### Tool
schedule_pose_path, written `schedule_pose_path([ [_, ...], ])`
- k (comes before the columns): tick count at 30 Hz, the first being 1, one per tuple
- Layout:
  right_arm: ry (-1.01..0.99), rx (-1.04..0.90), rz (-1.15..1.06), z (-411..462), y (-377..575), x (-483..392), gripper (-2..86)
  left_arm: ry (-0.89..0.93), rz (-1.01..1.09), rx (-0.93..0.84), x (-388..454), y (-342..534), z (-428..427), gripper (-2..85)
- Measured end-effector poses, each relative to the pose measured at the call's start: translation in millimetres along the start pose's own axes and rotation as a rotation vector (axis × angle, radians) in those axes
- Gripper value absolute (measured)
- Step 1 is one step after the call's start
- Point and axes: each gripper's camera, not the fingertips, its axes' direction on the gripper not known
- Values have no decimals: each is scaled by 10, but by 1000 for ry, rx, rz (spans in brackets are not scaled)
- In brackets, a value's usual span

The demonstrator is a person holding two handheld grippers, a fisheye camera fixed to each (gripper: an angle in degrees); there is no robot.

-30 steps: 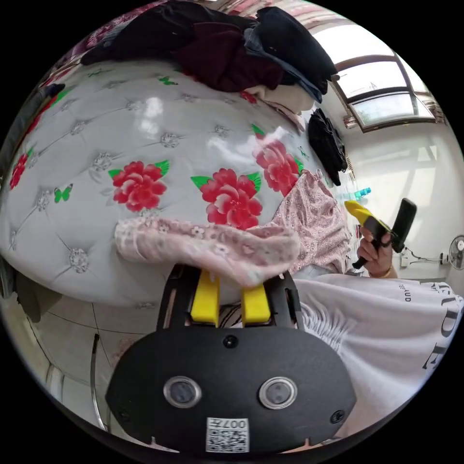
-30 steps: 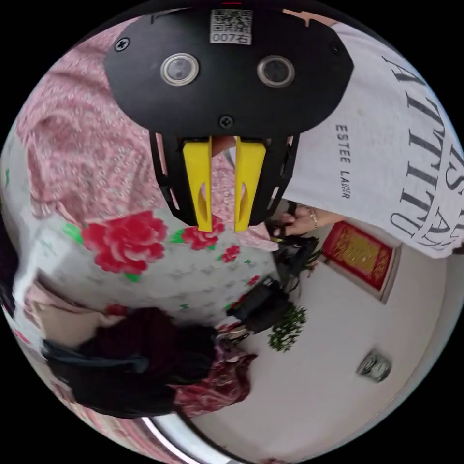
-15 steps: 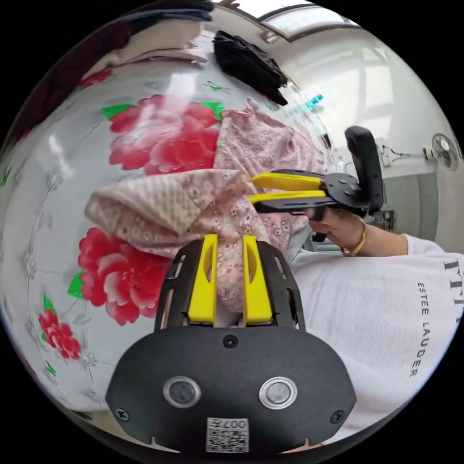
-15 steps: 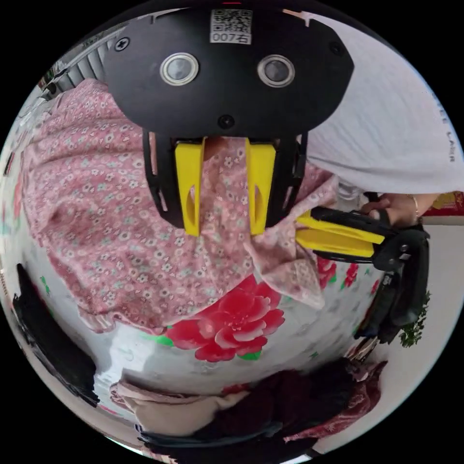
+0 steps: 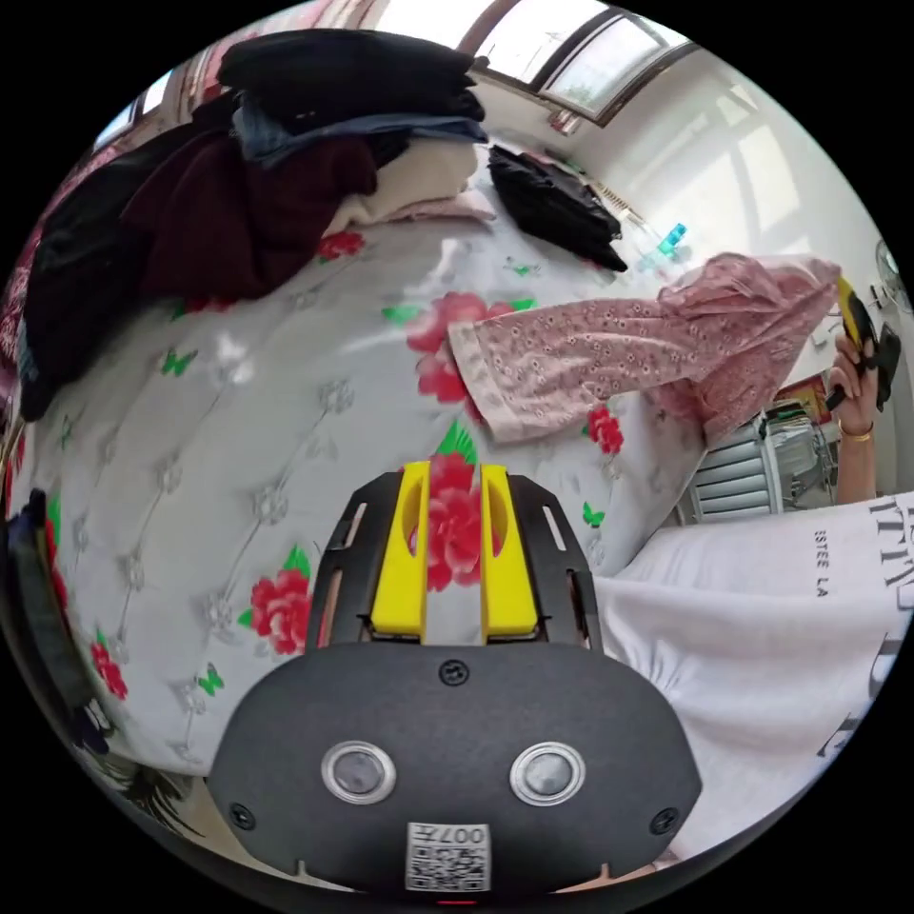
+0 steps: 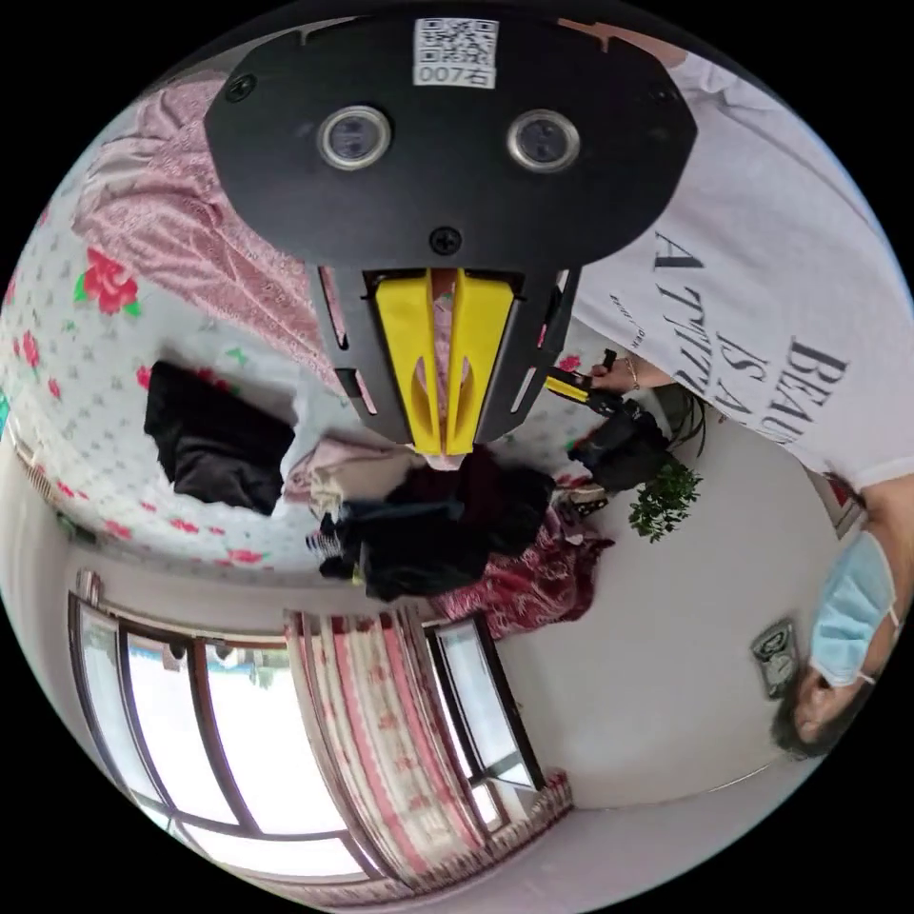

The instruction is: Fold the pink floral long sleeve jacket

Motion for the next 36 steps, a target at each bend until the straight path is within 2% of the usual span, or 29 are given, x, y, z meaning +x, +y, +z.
schedule_pose_path([
  [7, -68, 268, -258, -1700, -795, -803, -3, 156, 277, 104, 1574, -1133, -370, 121],
  [10, -57, 336, -339, -2126, -1126, -1123, -3, 250, 423, 132, 2377, -1250, -500, 143],
  [13, -111, 406, -359, -2415, -1432, -1258, -3, 257, 568, 128, 3125, -1153, -554, 159],
  [17, -298, 492, -358, -2674, -1835, -1238, -3, 277, 618, 159, 3704, -1099, -794, 175],
  [21, -446, 553, -372, -2806, -2160, -1258, -3, 283, 626, 240, 3979, -1107, -1228, 147],
  [25, -481, 567, -372, -2870, -2296, -1286, -3, 270, 543, 315, 3919, -1083, -1737, 17],
  [31, -374, 598, -317, -3007, -2248, -988, -3, 207, 347, 289, 3382, -1180, -2113, -5],
  [36, -101, 572, -220, -2967, -2147, -611, -3, 80, 231, 355, 2988, -1096, -2562, -8],
])
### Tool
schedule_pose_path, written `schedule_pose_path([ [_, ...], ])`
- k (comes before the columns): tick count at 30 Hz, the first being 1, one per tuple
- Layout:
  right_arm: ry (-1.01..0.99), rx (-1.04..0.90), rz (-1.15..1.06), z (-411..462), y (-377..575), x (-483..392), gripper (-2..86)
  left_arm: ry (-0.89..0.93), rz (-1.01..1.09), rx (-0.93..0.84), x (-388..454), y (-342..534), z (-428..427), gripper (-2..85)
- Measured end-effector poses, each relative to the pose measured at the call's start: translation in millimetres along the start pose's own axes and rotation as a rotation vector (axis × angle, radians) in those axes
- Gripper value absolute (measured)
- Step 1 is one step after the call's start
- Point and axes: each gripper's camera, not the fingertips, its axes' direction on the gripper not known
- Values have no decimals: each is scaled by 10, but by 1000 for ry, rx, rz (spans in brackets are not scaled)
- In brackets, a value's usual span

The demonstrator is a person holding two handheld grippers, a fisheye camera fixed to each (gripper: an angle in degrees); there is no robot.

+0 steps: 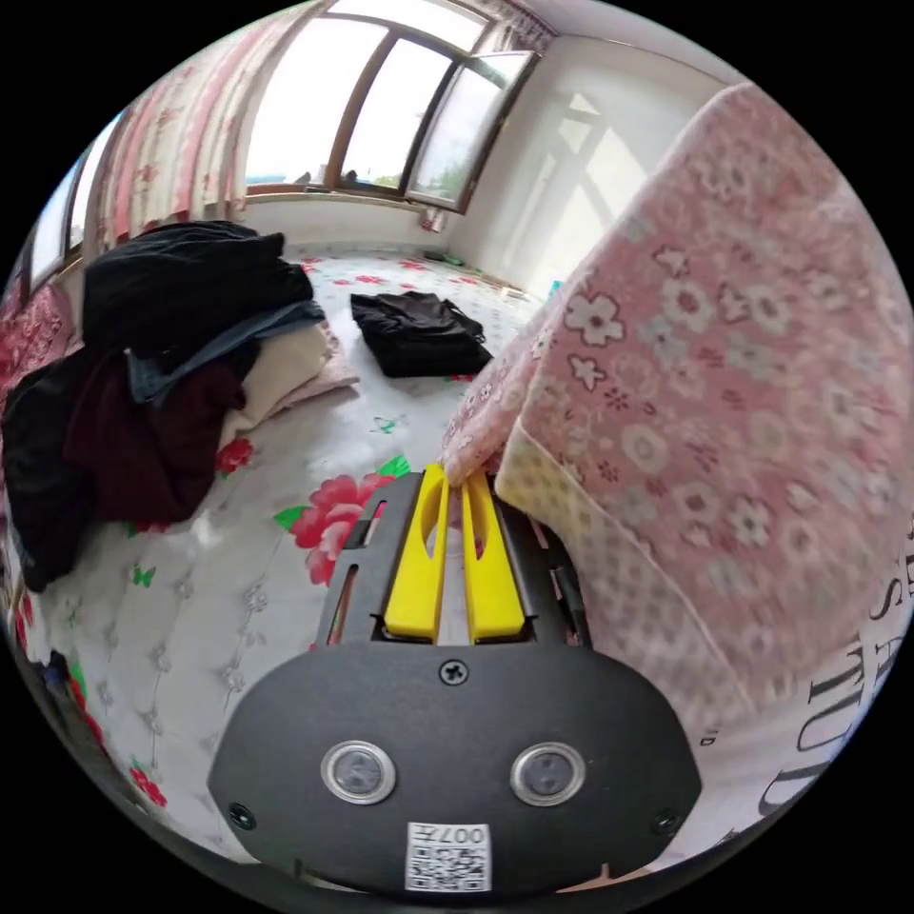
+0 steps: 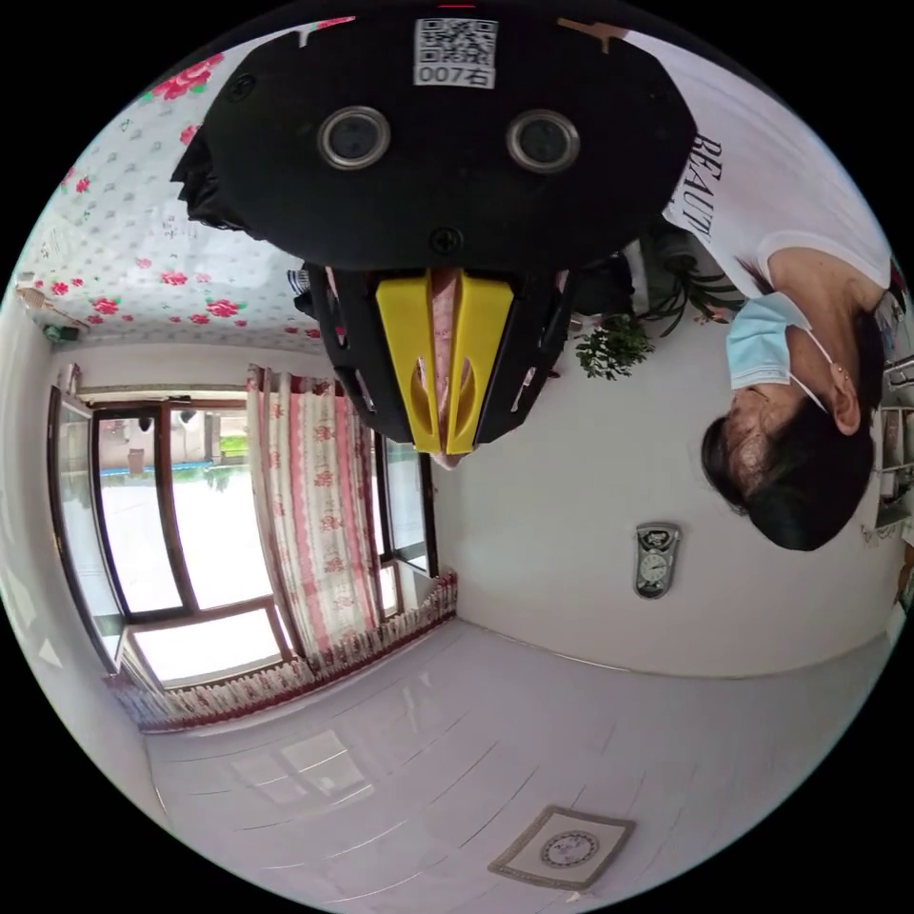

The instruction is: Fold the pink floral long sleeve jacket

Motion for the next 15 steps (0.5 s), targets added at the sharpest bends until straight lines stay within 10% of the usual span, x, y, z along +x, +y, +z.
schedule_pose_path([
  [15, 215, 89, 62, -1152, 904, 414, -3, -177, 98, 514, 481, 410, -3730, -9],
])
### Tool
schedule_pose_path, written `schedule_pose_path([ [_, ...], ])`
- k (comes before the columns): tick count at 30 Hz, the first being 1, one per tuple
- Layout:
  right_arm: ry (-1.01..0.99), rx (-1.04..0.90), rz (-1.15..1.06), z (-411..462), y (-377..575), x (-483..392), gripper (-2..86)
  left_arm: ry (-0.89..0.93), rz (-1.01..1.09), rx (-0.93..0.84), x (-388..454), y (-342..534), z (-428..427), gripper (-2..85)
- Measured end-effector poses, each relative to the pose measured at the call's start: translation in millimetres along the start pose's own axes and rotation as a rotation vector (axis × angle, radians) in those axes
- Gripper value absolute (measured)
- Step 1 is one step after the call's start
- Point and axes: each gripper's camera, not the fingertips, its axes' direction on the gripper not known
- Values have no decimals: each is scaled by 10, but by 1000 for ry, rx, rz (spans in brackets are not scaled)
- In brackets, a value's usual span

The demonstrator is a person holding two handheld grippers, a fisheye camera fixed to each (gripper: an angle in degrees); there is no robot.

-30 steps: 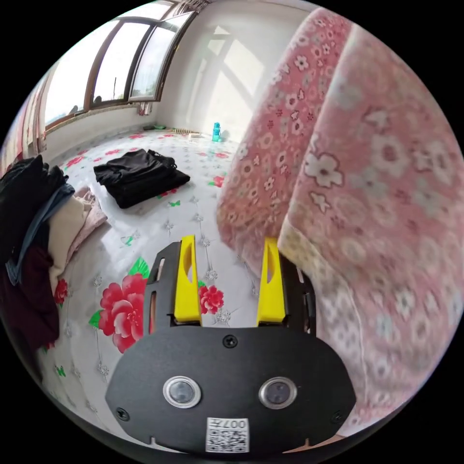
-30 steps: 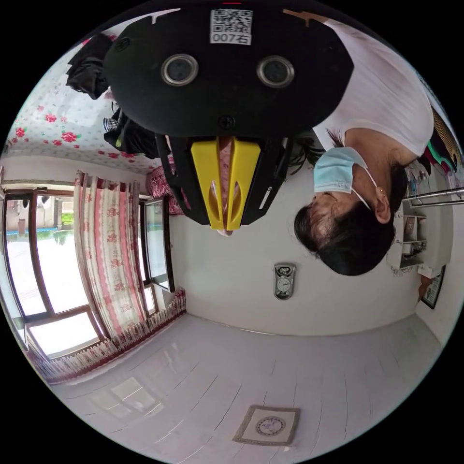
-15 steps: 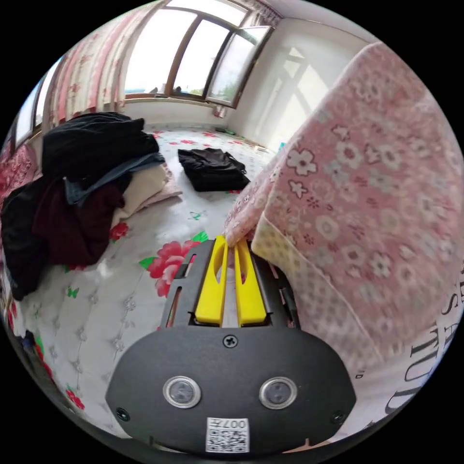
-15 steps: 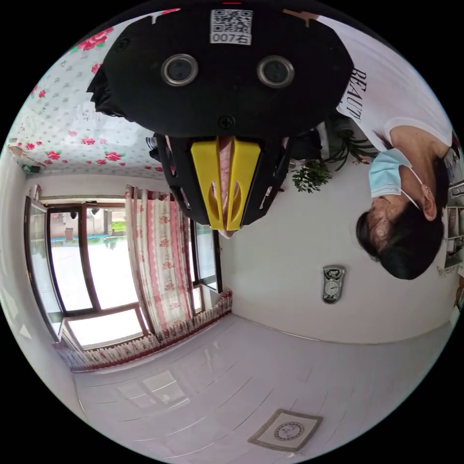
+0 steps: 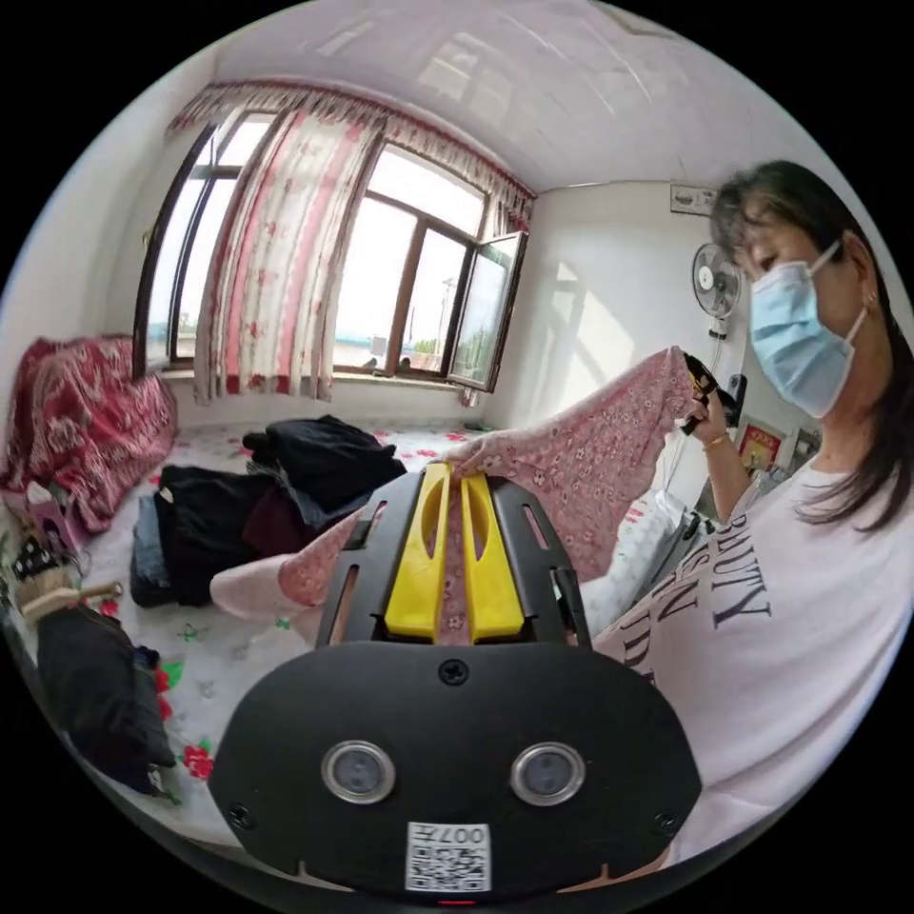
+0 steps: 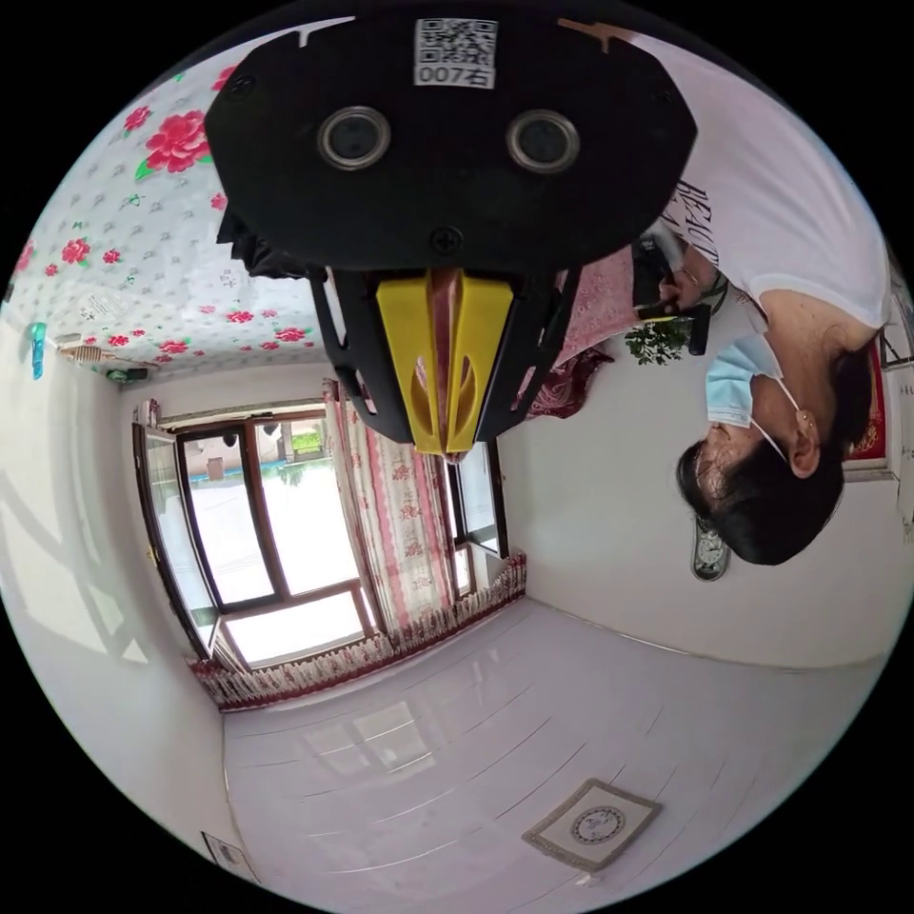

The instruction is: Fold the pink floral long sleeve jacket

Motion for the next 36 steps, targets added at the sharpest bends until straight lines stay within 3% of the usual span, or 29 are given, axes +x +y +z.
schedule_pose_path([
  [3, 34, 45, -4, -53, 68, 78, -2, -73, 84, 56, 294, -279, -155, -7],
  [6, 73, 10, 28, 185, 122, 340, -2, -166, 110, 7, 231, -506, 280, -4],
  [9, 165, -155, 48, 913, 402, 791, -1, -199, -7, -235, -442, -453, 1638, 9],
  [13, 420, -451, 95, 2058, 1466, 1606, 5, -236, -274, -620, -1511, 807, 3783, 50],
  [16, 514, -733, 217, 2542, 2685, 2261, 17, -293, -366, -760, -1705, 1750, 4278, 58],
  [21, 427, -992, 281, 2816, 4364, 2301, 31, -286, -332, -820, -1599, 2669, 4382, 83],
  [25, 286, -1112, 251, 3329, 5034, 2105, 42, -219, -321, -908, -1671, 3194, 4743, 111],
  [31, -21, -1239, 18, 4531, 5787, 1208, 62, -272, -300, -1009, -1878, 3638, 5299, 94],
  [36, -176, -1490, -67, 5275, 6772, 593, 60, -282, -287, -1017, -2016, 3769, 5368, 48],
])
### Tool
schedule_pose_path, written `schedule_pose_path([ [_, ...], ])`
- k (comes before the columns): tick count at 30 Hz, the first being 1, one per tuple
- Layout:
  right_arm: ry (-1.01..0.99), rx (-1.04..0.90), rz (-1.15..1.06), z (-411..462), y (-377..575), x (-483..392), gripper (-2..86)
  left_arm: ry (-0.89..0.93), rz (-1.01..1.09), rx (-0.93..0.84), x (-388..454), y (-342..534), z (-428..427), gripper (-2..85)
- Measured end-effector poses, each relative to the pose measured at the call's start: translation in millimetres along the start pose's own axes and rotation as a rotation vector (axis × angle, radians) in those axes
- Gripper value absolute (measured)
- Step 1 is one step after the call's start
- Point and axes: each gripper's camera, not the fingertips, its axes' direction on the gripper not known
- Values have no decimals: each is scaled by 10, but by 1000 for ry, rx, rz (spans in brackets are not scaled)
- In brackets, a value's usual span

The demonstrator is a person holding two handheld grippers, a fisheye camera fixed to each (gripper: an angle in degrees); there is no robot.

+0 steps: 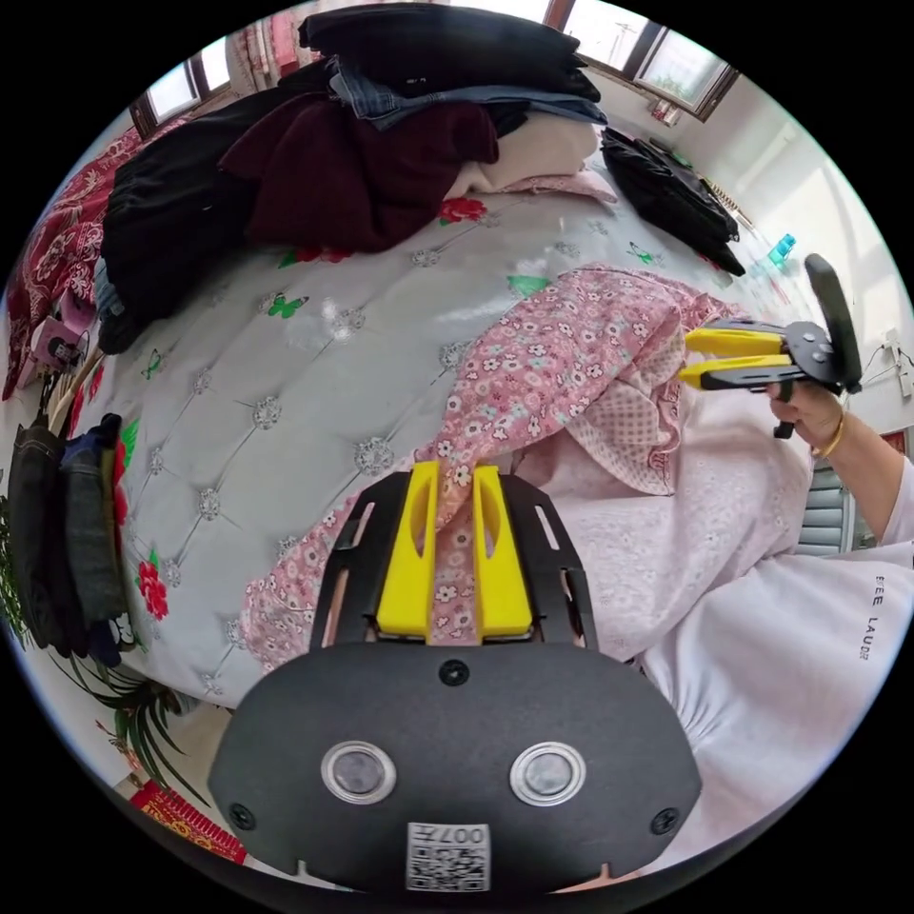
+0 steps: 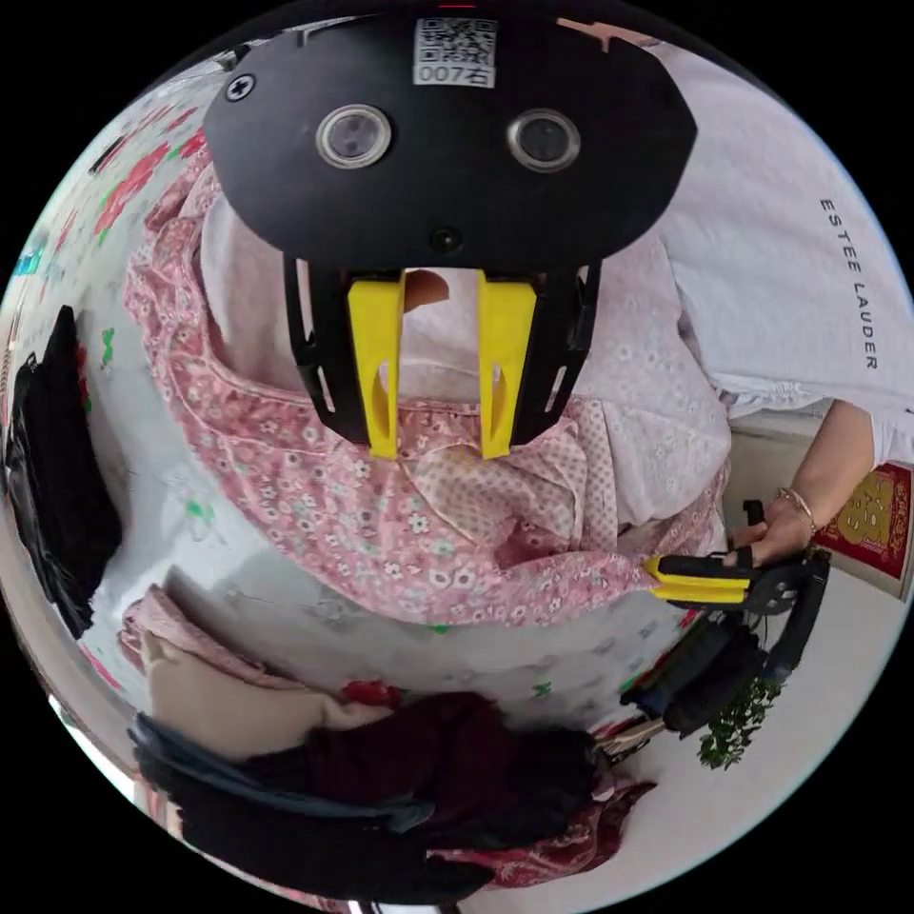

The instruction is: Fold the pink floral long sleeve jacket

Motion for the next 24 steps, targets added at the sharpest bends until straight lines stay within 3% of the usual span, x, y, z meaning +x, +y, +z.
schedule_pose_path([
  [8, 96, -62, -57, 231, -267, -83, 4, 5, -19, -28, -255, -5, 112, -6],
  [19, 58, 279, 46, -1131, -867, 507, 0, 21, 133, -22, -1035, -615, -303, 2],
  [24, 62, 327, 265, -1188, -1439, 913, 10, -33, -66, -105, -1841, -1098, 223, 65],
])
